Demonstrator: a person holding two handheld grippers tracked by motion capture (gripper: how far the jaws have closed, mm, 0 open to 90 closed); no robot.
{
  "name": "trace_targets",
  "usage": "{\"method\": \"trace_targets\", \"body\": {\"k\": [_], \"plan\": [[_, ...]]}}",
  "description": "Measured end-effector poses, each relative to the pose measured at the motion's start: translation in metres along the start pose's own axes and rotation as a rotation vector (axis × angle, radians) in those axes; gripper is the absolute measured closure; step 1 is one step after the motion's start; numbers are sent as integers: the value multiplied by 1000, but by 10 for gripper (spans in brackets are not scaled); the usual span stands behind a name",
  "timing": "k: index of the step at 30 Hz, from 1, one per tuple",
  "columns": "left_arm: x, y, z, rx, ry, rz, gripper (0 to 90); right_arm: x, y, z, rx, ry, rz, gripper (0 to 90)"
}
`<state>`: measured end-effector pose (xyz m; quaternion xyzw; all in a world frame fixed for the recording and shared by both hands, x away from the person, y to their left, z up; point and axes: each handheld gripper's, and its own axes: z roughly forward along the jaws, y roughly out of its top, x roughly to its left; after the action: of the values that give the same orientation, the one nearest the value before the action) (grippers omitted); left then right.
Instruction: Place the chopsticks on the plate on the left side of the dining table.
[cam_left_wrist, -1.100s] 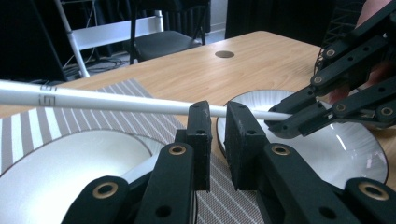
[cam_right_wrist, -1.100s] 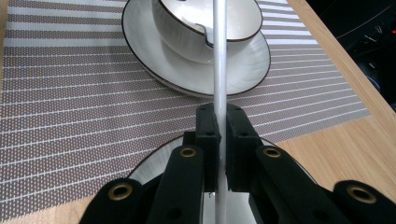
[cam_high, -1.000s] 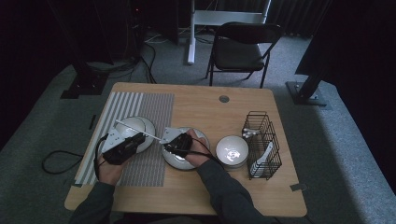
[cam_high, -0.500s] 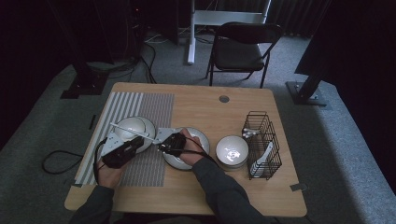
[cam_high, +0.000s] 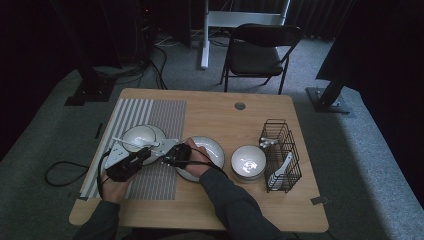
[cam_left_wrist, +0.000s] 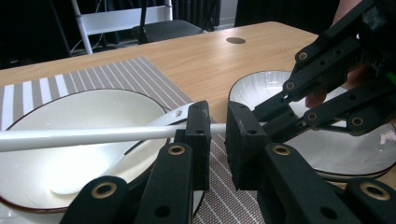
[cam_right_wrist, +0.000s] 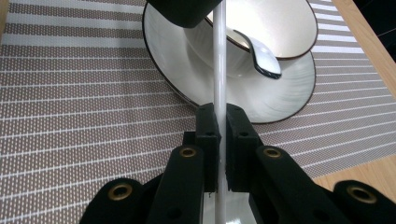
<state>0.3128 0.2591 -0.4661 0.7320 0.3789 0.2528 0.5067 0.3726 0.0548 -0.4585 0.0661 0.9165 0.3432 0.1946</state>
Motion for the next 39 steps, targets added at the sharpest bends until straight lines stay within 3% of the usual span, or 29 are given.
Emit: {"method": "trace_targets", "body": {"k": [17,24,39], "plan": [[2,-5,2,11,1,-6,802,5,12,19,28,15,-58,857],[2,-8,5,24,4,-6,802,4,14,29,37,24,-58,857],[3,-13,8,37,8,-7,803,5,15,32,18,31,-87,856]]}}
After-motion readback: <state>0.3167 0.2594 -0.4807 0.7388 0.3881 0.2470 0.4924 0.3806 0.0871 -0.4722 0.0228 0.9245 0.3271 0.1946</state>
